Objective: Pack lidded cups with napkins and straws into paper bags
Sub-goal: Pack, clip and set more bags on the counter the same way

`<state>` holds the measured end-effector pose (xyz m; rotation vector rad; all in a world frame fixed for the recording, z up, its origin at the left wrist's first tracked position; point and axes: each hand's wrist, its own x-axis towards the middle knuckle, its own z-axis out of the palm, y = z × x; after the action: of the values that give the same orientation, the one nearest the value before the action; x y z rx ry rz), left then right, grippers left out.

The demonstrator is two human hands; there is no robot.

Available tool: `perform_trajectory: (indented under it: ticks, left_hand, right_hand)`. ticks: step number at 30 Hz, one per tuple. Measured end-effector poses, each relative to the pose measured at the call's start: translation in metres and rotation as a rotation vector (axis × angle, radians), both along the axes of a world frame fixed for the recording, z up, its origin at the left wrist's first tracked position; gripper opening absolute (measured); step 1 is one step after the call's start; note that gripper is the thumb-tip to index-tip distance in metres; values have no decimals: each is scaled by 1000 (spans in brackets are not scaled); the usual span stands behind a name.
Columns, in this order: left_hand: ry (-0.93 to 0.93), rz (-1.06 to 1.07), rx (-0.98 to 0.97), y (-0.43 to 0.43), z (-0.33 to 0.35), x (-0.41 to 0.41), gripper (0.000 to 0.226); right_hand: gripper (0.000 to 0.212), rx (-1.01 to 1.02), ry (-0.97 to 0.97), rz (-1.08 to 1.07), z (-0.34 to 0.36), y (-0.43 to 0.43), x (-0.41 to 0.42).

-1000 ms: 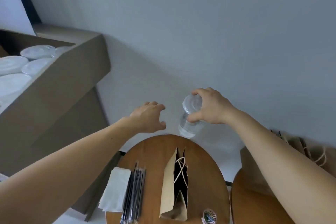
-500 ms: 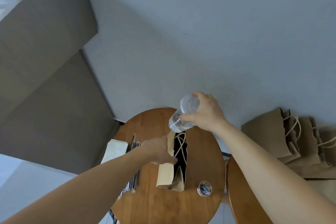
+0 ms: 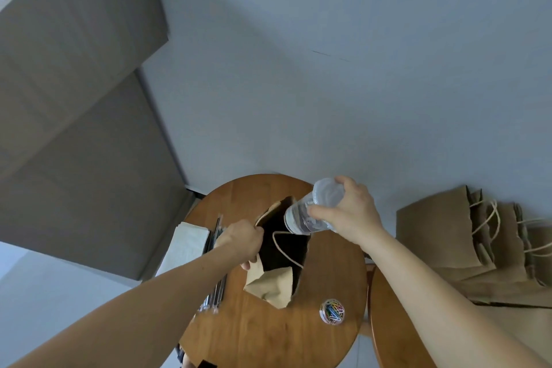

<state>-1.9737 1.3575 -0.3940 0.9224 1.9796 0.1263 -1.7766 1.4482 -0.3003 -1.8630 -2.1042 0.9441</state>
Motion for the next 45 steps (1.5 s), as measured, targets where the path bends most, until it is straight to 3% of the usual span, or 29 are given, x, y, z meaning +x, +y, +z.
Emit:
perform_trajectory:
  ticks: [3,14,22,30,37,45]
  left_hand:
    - [-67,94,12,1,-4,-6,40]
    - [-21,-107,34,7,1,15,38]
    - [-2,-169,35,6,1,8,44]
    - [32,-272,88,5,-5,-3,34]
    - [65,-168,110,11,-3,-4,33]
    - [-109,-46,28,4,0,-5,38]
  right_hand:
    - [97,57,-162,161,-1,-5,5]
    - [99,254,-427,407,-12,-15,-36]
    - [101,86,-146,25,-9,-5,-38]
    - [95,-12,-79,-129,-9,2,-29]
    - [96,43,-515,365,2,-6,-32]
    - [99,25,-694,787,-28,-38,-31]
